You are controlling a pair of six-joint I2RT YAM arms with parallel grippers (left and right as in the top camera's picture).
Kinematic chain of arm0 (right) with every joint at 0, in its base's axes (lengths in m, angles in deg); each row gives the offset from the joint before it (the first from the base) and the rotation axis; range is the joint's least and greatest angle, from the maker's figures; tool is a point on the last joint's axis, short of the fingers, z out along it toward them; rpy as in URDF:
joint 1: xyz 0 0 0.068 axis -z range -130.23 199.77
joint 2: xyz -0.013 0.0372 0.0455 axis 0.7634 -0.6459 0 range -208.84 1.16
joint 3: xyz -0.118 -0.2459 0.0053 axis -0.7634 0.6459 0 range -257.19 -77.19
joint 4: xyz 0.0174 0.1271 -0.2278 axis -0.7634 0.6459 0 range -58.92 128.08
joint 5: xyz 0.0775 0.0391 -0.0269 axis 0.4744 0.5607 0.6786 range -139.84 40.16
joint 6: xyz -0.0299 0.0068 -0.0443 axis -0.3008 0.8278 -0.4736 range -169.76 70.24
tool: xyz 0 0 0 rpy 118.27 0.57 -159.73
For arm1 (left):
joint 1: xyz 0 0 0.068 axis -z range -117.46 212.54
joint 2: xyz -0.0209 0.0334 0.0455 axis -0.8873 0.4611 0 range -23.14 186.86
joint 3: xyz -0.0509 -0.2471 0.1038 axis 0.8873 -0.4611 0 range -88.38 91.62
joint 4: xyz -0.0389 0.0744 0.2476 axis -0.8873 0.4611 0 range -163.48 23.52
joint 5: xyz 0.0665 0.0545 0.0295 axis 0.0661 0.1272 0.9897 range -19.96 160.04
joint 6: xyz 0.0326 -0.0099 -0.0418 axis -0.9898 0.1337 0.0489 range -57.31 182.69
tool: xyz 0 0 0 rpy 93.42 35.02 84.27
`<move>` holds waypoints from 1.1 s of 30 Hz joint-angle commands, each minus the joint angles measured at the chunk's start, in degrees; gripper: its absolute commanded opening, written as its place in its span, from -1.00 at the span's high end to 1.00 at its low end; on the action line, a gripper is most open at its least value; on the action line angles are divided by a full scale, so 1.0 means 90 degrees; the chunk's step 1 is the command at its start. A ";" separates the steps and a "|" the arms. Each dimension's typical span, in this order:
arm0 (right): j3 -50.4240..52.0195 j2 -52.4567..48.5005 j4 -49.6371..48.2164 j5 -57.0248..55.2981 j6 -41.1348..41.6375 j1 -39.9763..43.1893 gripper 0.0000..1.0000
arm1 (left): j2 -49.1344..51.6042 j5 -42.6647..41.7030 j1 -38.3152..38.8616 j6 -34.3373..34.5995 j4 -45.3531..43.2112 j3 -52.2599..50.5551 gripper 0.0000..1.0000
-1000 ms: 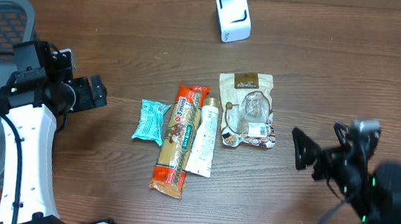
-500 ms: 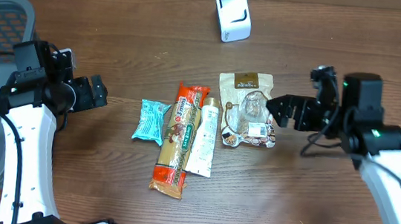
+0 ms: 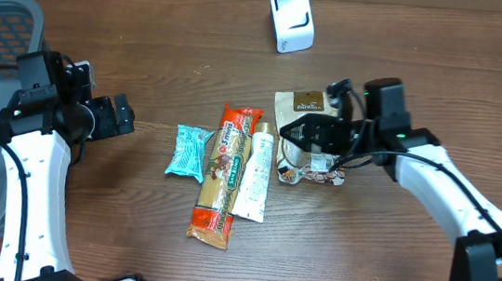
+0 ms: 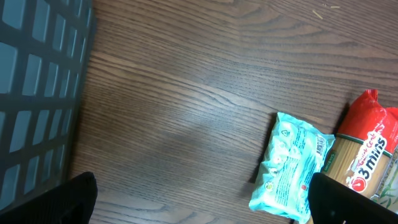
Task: Scan the item barcode
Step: 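Reach the right gripper to the clear pastry bag and grasp it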
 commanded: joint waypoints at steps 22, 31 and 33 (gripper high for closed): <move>-0.0146 -0.0806 0.0090 -0.1530 0.1037 -0.0962 -1.00 | -0.0002 -0.0046 0.0002 -0.0119 -0.0017 0.0036 -0.99; -0.0197 -0.0848 0.0226 -0.1554 0.1039 -0.0954 -1.00 | -0.0002 -0.0046 0.0002 -0.0119 -0.0017 0.0036 -0.99; -0.0284 -0.0848 0.0432 -0.1554 0.1039 -0.0923 -1.00 | -0.0002 -0.0046 0.0002 -0.0119 -0.0017 0.0036 -0.99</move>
